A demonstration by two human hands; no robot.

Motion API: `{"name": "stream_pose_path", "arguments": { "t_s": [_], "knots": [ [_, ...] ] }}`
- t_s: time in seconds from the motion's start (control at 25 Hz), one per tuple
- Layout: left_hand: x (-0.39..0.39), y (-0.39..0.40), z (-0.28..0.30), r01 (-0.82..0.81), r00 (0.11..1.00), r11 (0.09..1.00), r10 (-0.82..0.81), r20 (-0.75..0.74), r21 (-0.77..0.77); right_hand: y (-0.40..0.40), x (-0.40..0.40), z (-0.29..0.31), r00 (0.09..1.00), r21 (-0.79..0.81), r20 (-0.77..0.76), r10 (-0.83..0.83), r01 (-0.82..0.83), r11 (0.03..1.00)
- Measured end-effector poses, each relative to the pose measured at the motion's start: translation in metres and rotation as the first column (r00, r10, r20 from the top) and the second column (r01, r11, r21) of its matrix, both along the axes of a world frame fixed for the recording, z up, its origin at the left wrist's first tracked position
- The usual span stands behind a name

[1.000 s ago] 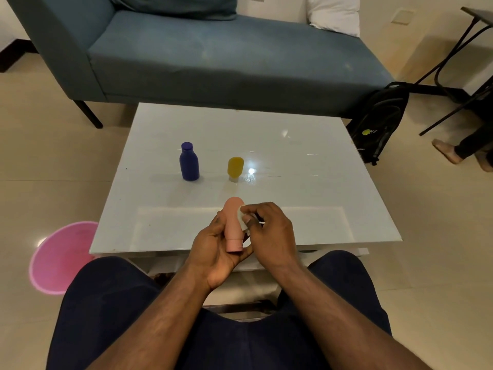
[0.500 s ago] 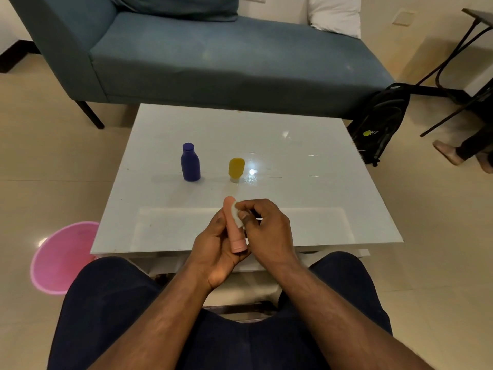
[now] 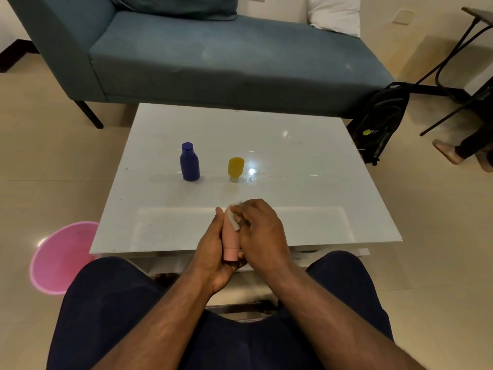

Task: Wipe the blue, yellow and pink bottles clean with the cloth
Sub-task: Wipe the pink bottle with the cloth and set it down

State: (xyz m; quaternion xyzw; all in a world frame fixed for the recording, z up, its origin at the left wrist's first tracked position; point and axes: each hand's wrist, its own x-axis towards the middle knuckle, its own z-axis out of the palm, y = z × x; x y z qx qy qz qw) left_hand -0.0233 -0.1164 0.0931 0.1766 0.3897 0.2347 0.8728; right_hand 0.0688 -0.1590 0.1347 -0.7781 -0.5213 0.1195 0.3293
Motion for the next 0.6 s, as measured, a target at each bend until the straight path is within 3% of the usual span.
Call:
{"name": "stream_pose_path", "arguments": {
  "t_s": [0.16,0.32,0.48,0.6],
  "knots": [
    [0.000,-0.001,-0.001,-0.008,1.000,1.000,0.008,-0.020,-0.008,-0.012,-0.016,-0.001,0.975,-0.075,0.179,0.129,-0.117,0.990],
    [0.002,-0.002,0.002,0.039,0.992,0.996,-0.030,-0.120,0.074,0.008,0.016,-0.001,0.999,-0.021,0.049,-0.004,0.005,1.000],
    [0.002,-0.002,-0.002,0.058,0.981,0.989,-0.032,-0.194,0.134,0.003,-0.005,0.001,0.957,-0.085,0.240,0.166,-0.149,0.985],
    [0.004,-0.003,-0.001,0.075,0.972,0.984,-0.035,-0.233,0.164,0.006,0.013,0.001,0.976,-0.086,0.170,0.134,-0.121,0.989]
  ]
}}
